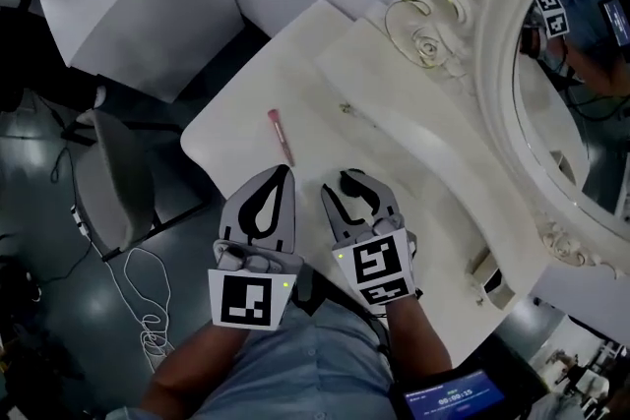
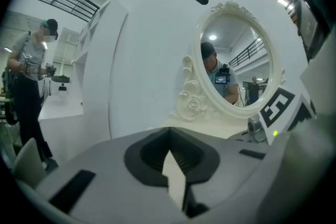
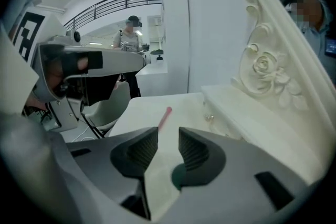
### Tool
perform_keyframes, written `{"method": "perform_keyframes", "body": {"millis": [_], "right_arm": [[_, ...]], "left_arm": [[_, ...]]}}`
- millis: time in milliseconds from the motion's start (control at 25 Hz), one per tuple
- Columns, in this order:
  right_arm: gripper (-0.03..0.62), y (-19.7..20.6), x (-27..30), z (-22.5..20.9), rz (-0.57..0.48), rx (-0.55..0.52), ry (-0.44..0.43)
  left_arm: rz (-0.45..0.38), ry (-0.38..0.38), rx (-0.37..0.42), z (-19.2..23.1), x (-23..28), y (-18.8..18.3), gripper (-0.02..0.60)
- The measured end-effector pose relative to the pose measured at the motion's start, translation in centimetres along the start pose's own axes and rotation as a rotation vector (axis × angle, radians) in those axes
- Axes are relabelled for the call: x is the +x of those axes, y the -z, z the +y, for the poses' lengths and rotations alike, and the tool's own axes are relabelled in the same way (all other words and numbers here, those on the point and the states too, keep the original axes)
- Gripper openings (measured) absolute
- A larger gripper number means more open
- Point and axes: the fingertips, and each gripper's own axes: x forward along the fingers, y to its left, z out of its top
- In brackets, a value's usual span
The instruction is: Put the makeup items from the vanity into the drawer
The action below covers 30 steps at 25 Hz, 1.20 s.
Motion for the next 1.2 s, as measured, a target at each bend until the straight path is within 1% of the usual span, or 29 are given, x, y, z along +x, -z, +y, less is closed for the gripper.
{"method": "perform_keyframes", "body": {"millis": [200, 280, 400, 560, 800, 1000, 1080, 1200], "right_arm": [[0.121, -1.6, 4.4, 1.8, 0.03, -0.027, -0.059], [0.12, -2.1, 6.2, 2.0, 0.045, -0.029, -0.064], [0.12, -2.6, 8.4, 2.4, 0.07, -0.006, -0.066], [0.12, -2.3, 10.9, 2.6, 0.114, 0.017, -0.056], [0.12, -1.3, 13.7, 2.5, 0.184, 0.05, -0.036], [0.12, -1.2, 14.3, 2.4, 0.199, 0.067, -0.032], [0.118, -1.2, 14.2, 2.5, 0.2, 0.059, -0.032], [0.109, -1.2, 14.2, 2.8, 0.207, 0.006, -0.045]], "left_arm": [[0.034, -0.075, -0.036, 5.0, -0.4, 0.9, 0.0], [0.048, -0.099, -0.046, 6.9, -0.4, 1.3, 0.0], [0.065, -0.128, -0.059, 9.5, -0.3, 1.8, 0.0], [0.092, -0.15, -0.072, 12.2, 0.2, 2.7, 0.0], [0.135, -0.171, -0.096, 14.7, 0.9, 4.1, 0.0], [0.15, -0.174, -0.103, 15.8, 1.6, 4.7, 0.0], [0.152, -0.174, -0.107, 16.0, 1.8, 4.9, 0.0], [0.156, -0.168, -0.112, 16.0, 2.1, 4.9, 0.0]]}}
